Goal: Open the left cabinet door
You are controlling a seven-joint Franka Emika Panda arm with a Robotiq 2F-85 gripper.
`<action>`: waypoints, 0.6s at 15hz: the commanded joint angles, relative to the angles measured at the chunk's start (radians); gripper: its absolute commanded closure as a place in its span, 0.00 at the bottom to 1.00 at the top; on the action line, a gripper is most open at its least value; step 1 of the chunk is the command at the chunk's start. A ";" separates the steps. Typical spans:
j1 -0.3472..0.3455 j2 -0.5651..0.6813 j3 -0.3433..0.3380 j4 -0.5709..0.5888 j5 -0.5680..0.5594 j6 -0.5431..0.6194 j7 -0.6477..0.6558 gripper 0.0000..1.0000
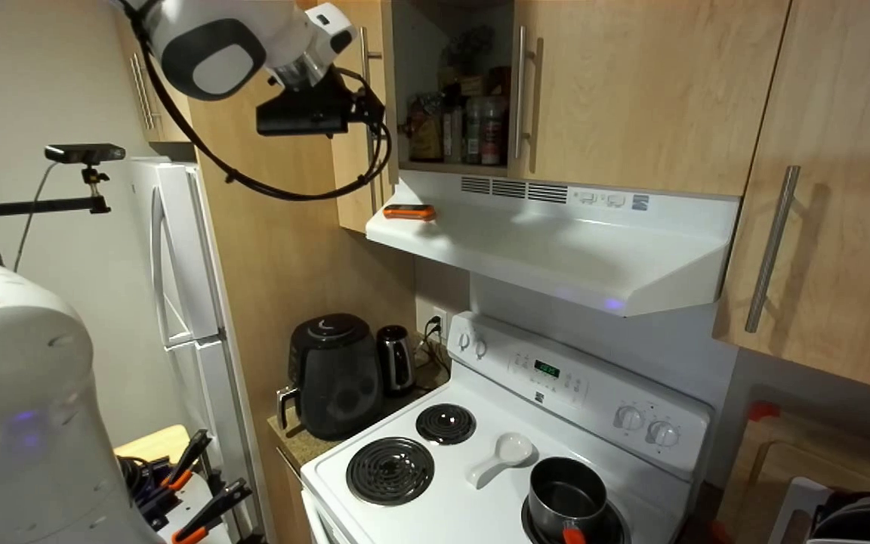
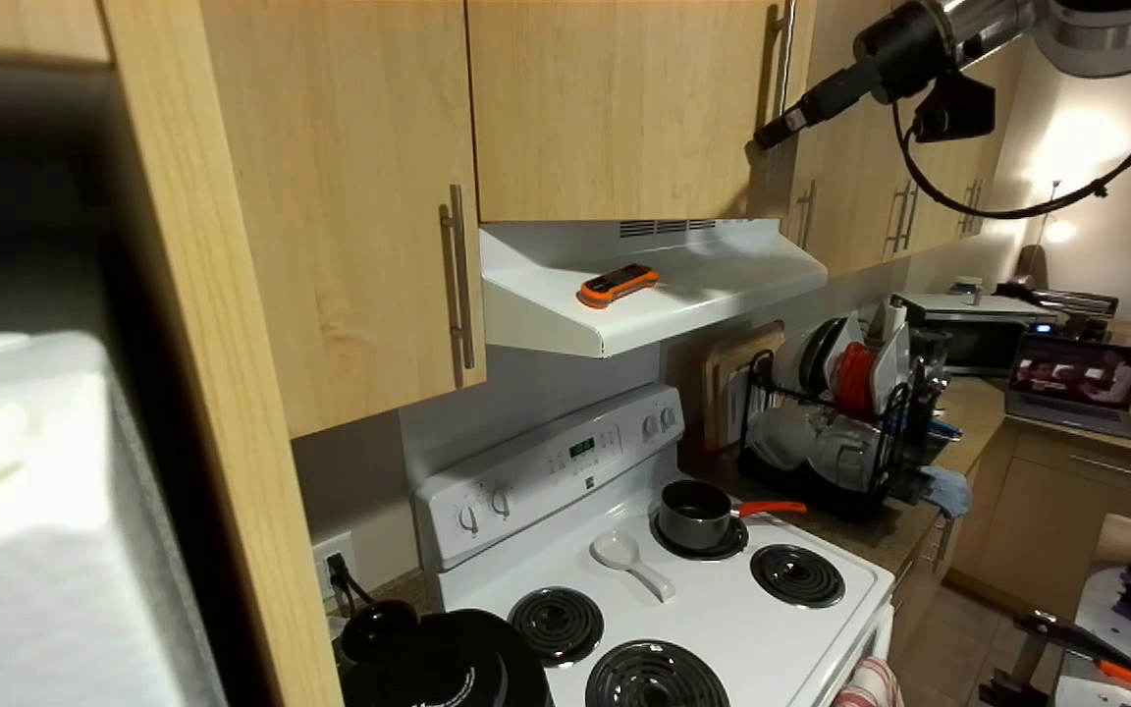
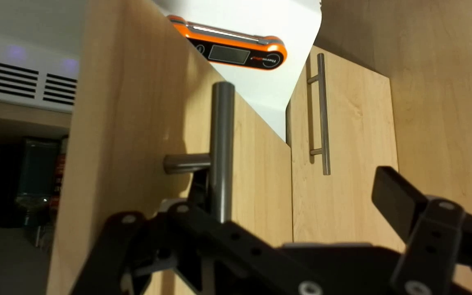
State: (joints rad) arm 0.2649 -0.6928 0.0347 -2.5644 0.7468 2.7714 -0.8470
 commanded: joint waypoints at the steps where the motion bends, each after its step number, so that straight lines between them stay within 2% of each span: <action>1: 0.119 -0.132 0.009 -0.076 -0.070 -0.080 0.117 0.00; 9: 0.237 -0.174 0.005 -0.145 -0.357 0.057 0.454 0.00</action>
State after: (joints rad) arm 0.3642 -0.7490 0.0359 -2.6587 0.4539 2.9186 -0.4983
